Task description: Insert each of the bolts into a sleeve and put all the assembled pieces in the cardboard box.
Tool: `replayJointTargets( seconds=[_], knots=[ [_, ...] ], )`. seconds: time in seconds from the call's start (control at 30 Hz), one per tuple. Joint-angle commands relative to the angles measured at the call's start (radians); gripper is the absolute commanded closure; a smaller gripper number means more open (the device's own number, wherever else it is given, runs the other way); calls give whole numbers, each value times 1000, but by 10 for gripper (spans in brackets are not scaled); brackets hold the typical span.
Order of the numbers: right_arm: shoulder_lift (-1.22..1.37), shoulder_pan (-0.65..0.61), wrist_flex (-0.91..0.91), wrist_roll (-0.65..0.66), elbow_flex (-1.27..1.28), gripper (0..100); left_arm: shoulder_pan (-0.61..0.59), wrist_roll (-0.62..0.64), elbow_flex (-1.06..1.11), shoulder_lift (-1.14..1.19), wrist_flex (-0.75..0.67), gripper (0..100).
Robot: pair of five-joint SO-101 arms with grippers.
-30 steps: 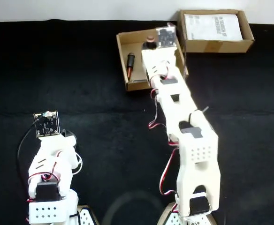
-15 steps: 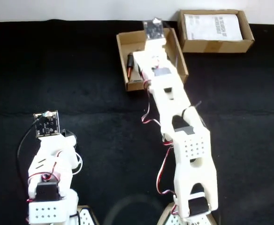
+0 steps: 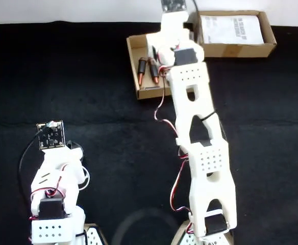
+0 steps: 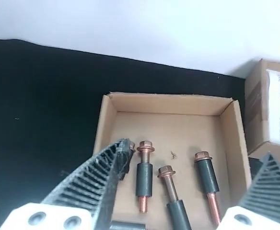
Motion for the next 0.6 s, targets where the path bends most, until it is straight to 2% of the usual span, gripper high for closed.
replayJointTargets(
  seconds=[0.0, 0.2, 0.57],
  knots=[
    [-18, -27, 166, 8, -246, 667, 12, 3, 18, -10, 2, 990],
    [-21, -58, 381, 8, -510, 765, 12, 3, 18, -10, 2, 990],
    [-211, -58, 634, 8, -529, 922, 12, 3, 18, -8, 0, 990]
  ],
)
